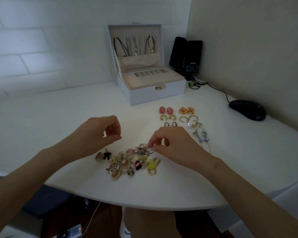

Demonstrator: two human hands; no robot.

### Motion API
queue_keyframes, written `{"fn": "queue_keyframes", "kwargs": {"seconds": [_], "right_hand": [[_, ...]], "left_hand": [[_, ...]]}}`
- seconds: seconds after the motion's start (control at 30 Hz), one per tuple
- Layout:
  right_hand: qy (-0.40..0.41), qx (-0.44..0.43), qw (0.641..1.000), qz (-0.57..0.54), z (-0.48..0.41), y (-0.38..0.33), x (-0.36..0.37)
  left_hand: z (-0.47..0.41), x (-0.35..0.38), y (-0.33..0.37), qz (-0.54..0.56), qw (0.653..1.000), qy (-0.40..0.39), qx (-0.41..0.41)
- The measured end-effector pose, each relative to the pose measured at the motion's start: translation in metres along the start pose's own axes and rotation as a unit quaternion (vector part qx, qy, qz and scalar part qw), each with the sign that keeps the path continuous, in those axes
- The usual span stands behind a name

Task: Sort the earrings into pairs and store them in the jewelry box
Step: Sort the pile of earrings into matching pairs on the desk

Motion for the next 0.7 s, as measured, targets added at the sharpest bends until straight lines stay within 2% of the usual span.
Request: {"fn": "queue_keyframes", "kwargs": {"seconds": [0.23,0.47,0.7], "right_hand": [[-0.067,-0.017,0.997,0.045,-0.016,-0.008,0.014],[-0.062,-0.032,0.995,0.066,-0.022,-0.009,0.017],[0.039,0.047,0.990,-0.125,-0.015,-0.004,-0.023]], "left_hand": [[0.005,0.007,-0.002,0.015,1.000,-0.027,0.003],[0.002,0.025,0.012,-0.003,0.998,-0.034,0.043],[-0.008,0.033,0.022,-0.039,0.998,-0.039,0.022]]}}
Point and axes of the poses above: each hand's wrist, its own z-axis away from the middle knuckle, its own x-axis out of the palm, y = z × x, the point moved 4 cm from there along -z, towards the middle knuckle, and after that the axes turned 14 degrees about -x, right-handed, at the moved point
